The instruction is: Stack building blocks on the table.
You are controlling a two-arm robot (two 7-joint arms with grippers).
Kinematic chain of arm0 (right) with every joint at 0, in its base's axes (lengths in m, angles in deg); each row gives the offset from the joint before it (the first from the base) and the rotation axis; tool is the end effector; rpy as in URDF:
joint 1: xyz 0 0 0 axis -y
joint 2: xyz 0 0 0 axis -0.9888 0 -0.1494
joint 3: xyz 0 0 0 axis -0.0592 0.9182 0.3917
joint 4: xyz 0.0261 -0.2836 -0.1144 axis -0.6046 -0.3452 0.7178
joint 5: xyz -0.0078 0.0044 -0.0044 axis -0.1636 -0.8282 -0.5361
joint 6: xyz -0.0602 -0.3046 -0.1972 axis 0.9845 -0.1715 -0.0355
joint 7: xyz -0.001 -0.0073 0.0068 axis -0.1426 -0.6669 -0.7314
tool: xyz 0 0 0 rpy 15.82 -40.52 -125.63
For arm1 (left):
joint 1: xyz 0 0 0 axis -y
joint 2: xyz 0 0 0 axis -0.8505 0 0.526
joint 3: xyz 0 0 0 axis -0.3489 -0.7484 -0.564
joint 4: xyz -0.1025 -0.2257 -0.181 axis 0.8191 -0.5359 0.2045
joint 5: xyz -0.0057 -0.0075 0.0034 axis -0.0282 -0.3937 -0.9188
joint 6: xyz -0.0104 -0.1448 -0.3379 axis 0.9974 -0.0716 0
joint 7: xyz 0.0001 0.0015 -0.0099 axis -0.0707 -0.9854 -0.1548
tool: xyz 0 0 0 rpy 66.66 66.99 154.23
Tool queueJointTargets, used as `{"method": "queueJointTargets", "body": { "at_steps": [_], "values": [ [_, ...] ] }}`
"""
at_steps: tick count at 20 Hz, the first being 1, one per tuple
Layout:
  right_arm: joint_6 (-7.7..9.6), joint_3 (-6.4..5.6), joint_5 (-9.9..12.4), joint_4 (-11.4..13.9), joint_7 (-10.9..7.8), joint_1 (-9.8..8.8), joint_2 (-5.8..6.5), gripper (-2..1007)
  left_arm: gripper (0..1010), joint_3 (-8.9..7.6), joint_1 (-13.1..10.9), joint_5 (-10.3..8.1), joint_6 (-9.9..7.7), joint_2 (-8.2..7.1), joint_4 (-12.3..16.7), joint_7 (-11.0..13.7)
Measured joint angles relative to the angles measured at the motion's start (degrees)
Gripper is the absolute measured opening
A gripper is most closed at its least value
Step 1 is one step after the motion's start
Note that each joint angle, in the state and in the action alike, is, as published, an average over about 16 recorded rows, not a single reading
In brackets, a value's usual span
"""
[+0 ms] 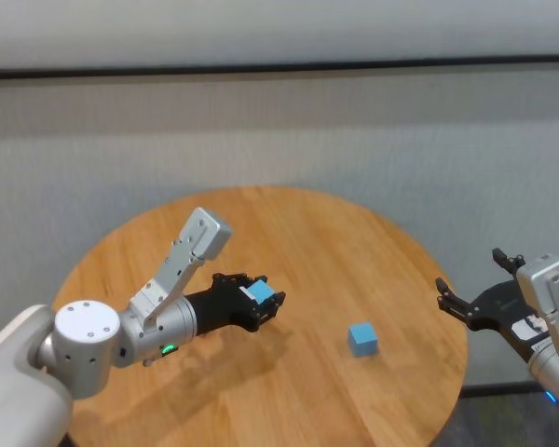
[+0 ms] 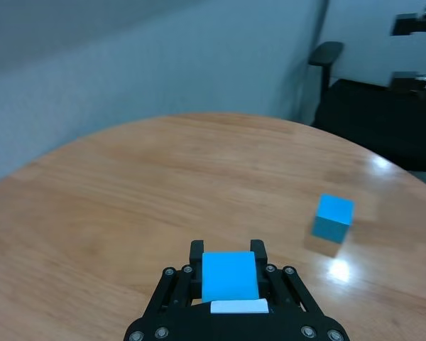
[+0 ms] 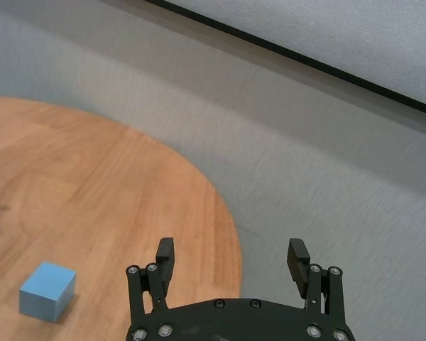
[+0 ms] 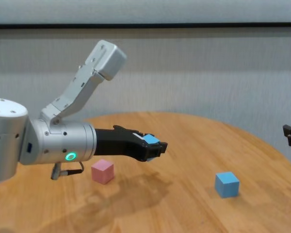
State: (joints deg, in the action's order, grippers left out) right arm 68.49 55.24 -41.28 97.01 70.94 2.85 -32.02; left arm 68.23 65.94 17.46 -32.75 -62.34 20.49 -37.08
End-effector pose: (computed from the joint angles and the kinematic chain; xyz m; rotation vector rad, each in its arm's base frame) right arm 0.4167 -0.0766 -0.3270 -0.3042 -0.2851 -1.2480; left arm 0.5323 -0.0348 -0.3101 0.3071 -0.0236 0.7008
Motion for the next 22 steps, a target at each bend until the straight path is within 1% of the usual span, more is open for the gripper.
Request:
{"method": "queueJointTargets", "body": {
  "at_steps": [4,10,19,22],
  "values": [
    [0.00,0.00,0.0,0.0,0.00,0.00,0.00,1001,401,-0.06,1.8,0.96,1.22,2.19,-4.4,-0.7],
    [0.00,0.00,0.0,0.0,0.00,0.00,0.00,1001,401,-0.10,4.7,2.77,3.74,4.96,-11.3,-1.7],
    [0.00,0.00,0.0,0.0,0.00,0.00,0.00,1001,401,-0.06,8.5,5.13,7.66,8.01,-21.4,-2.0],
    [0.00,0.00,0.0,0.0,0.00,0.00,0.00,1001,401,-0.13,9.5,5.71,8.69,8.79,-24.3,-2.0]
  ]
}}
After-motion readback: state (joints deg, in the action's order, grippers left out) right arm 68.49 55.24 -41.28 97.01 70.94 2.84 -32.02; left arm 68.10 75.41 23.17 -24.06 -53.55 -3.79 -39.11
